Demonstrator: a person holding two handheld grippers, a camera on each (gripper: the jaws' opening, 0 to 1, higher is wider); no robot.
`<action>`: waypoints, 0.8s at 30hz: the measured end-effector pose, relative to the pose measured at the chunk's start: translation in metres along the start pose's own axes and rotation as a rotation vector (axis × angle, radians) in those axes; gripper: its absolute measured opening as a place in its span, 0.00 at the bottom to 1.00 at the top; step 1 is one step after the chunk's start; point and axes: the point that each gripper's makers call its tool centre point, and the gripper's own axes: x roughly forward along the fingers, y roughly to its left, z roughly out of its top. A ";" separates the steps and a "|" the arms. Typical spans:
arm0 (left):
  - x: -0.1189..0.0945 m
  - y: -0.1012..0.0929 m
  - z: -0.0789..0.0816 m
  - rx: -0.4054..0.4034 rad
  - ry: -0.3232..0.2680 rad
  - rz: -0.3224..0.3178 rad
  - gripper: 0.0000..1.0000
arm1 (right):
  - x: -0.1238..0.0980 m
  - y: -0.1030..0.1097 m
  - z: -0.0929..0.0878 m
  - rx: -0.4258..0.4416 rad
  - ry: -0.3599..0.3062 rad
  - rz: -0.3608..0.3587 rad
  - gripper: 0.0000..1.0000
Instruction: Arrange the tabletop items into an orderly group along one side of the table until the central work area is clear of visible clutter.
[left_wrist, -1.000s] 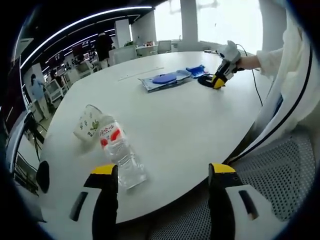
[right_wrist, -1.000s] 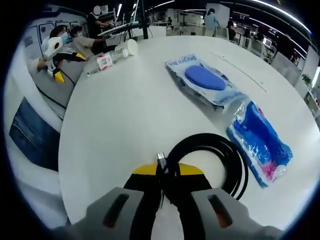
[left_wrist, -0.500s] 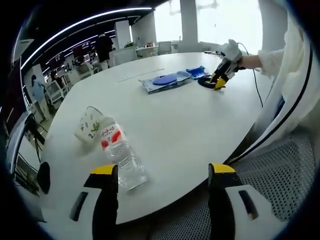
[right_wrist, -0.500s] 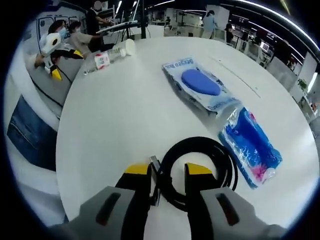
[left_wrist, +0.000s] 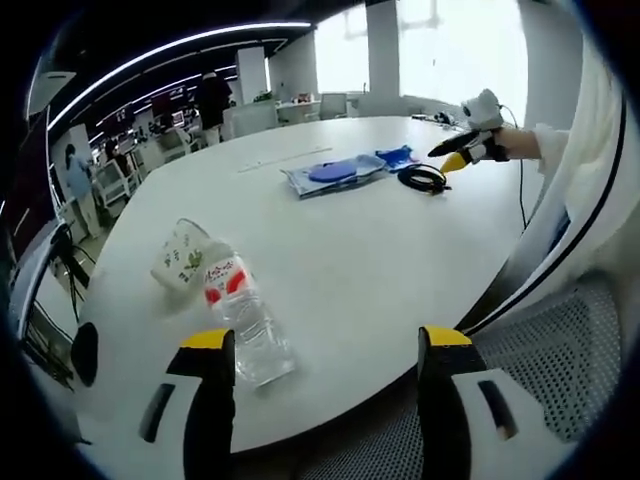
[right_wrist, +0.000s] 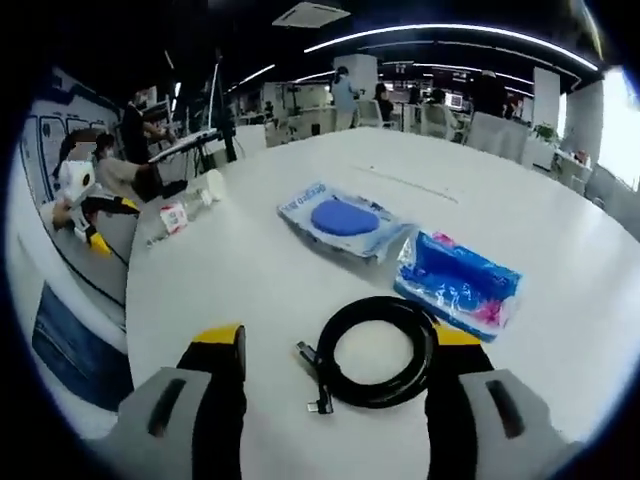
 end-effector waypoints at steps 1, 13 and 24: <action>0.000 0.000 0.000 0.001 -0.001 0.000 0.76 | -0.004 -0.001 0.003 0.039 -0.031 -0.004 0.84; -0.004 0.001 0.006 -0.001 -0.032 0.005 0.76 | -0.026 -0.006 -0.011 0.125 -0.045 -0.053 0.88; -0.004 0.005 0.004 0.000 -0.034 0.016 0.76 | -0.023 0.000 -0.017 0.123 -0.015 -0.042 0.89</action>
